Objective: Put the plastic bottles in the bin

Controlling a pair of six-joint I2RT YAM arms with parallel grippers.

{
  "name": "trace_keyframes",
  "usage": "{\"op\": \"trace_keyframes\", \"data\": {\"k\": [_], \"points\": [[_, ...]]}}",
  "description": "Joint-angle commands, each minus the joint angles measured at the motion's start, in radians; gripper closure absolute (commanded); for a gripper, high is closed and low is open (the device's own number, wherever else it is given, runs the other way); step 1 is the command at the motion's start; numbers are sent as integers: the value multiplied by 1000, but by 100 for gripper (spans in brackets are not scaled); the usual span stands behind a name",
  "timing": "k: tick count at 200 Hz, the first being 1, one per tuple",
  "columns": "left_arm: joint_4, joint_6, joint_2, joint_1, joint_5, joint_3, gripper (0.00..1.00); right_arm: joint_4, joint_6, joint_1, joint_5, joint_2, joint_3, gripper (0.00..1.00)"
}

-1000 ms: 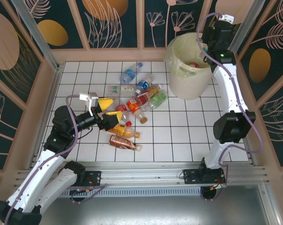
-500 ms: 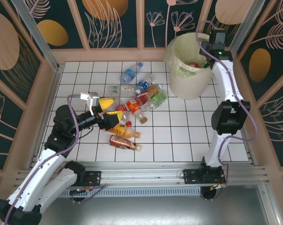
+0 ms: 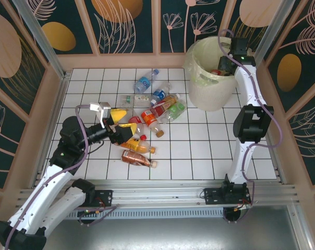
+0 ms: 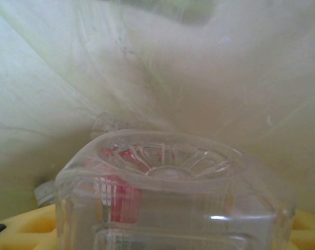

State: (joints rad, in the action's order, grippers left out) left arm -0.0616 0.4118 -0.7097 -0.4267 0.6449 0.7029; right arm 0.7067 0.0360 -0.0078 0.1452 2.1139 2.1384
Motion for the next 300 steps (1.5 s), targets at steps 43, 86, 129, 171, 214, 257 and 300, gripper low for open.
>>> {"op": "trace_keyframes", "data": {"k": [43, 86, 129, 171, 214, 257, 300], "points": [[2, -9, 1, -4, 3, -6, 1, 88, 45, -26, -61, 52, 96, 30], [24, -18, -7, -4, -20, 0, 1, 108, 77, -27, -126, 48, 184, 18], [61, -34, -30, -4, -51, 14, 1, 53, 122, -20, -185, -37, 170, 16], [78, -44, -49, -5, -83, 22, 1, -105, 134, -1, -187, -215, 20, 15], [103, -49, -97, -4, -141, 34, 1, -236, 131, 41, -237, -405, -171, 15], [117, -29, -204, -4, -235, 58, 1, -340, 167, 129, -351, -632, -465, 14], [183, 56, -358, -4, -328, 113, 1, -383, 200, 231, -545, -859, -753, 14]]}}
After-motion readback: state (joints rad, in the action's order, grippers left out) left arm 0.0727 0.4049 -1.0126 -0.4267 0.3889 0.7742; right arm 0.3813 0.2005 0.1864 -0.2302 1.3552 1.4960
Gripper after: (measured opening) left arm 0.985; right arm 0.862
